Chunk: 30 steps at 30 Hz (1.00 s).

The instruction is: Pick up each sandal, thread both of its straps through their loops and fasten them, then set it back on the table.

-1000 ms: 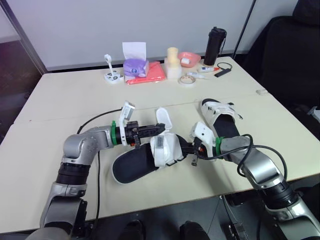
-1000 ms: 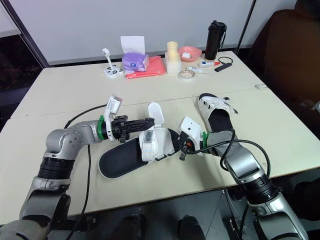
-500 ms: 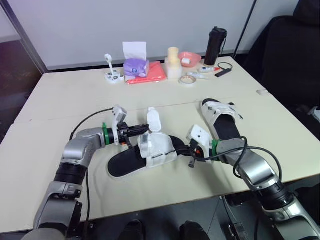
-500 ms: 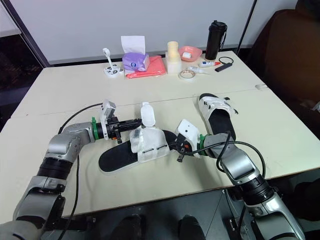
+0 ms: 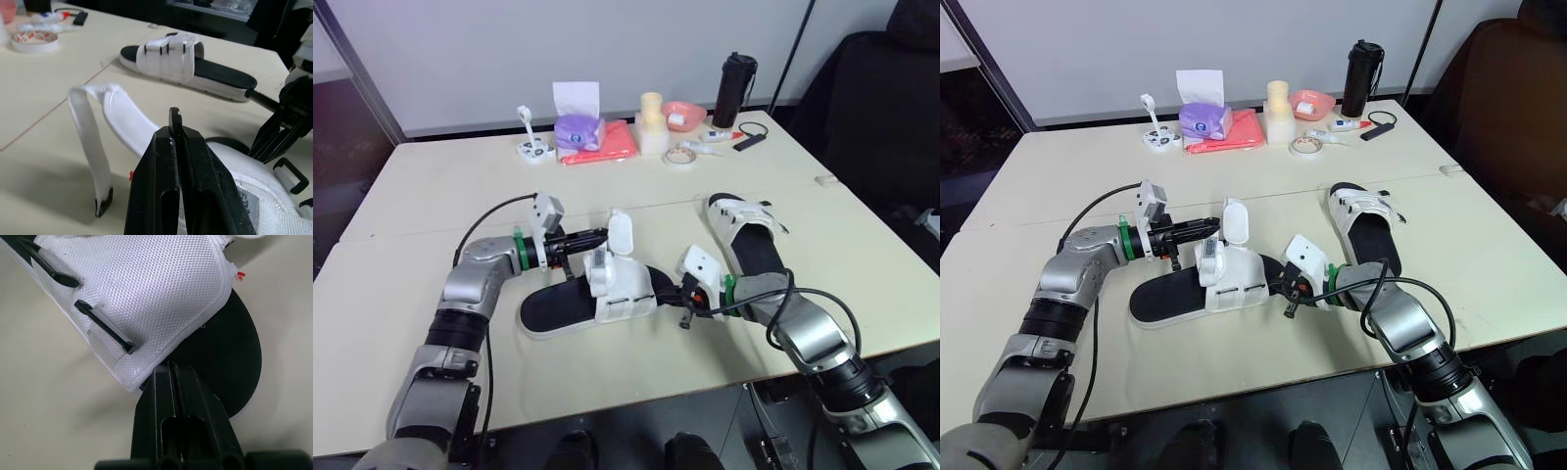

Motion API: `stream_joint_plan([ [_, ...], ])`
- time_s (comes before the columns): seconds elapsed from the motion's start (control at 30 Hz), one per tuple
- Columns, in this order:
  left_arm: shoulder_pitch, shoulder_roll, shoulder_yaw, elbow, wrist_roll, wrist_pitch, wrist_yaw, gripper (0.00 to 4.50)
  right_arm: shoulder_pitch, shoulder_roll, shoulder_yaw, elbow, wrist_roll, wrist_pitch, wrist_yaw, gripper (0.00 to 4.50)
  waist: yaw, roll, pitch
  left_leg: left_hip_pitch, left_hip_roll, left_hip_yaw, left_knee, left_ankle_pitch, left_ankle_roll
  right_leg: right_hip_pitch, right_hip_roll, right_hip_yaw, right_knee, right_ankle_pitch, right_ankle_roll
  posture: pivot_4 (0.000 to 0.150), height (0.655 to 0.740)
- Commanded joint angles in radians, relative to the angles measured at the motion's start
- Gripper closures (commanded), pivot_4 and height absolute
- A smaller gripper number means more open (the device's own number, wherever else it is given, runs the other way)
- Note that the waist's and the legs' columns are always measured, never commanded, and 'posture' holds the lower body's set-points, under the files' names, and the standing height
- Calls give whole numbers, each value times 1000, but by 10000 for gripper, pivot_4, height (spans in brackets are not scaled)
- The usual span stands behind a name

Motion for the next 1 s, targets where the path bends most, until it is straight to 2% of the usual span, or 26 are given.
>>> stream_joint_plan([
  [0.03,-42,23,41,-59,-3,-58,3,44566,3,-3,17,0,-8,11,3,45000,0,0,0,0,0,0,0,0,0,0,0,0,0,0,0,1500,7400],
  [0.33,-85,65,68,-114,-30,-49,7,44566,-6,3,30,20,-15,5,7,45000,0,0,0,0,0,0,0,0,0,0,0,0,0,0,0,1500,7400],
  [0.5,-61,82,105,-364,-314,330,-9,44566,-12,0,27,34,-18,-2,10,45000,-3,-2,1,0,0,0,0,0,0,0,0,0,0,0,0,1500,7400],
  [0.63,2,121,92,-503,-447,501,-28,44566,-16,-4,26,41,-19,-9,14,45000,-5,-2,1,1,0,-1,0,0,0,0,0,0,0,0,0,1500,7400],
  [0.8,95,190,7,-594,-381,470,-75,44566,-20,-8,25,48,-20,-16,18,45000,-3,-2,1,1,0,0,0,0,0,0,0,0,0,0,0,1500,7400],
  [0.9,178,223,-80,-625,-228,301,-107,44566,-15,-10,26,47,-21,-19,19,45000,-1,-2,1,1,0,0,0,0,0,1,0,0,0,0,0,1500,7400],
  [1.0,216,220,-114,-628,-182,233,-124,44566,-16,-10,27,52,-24,-22,20,45000,1,-2,1,1,0,1,-1,0,0,1,0,1,-1,0,-1,1500,7400],
])
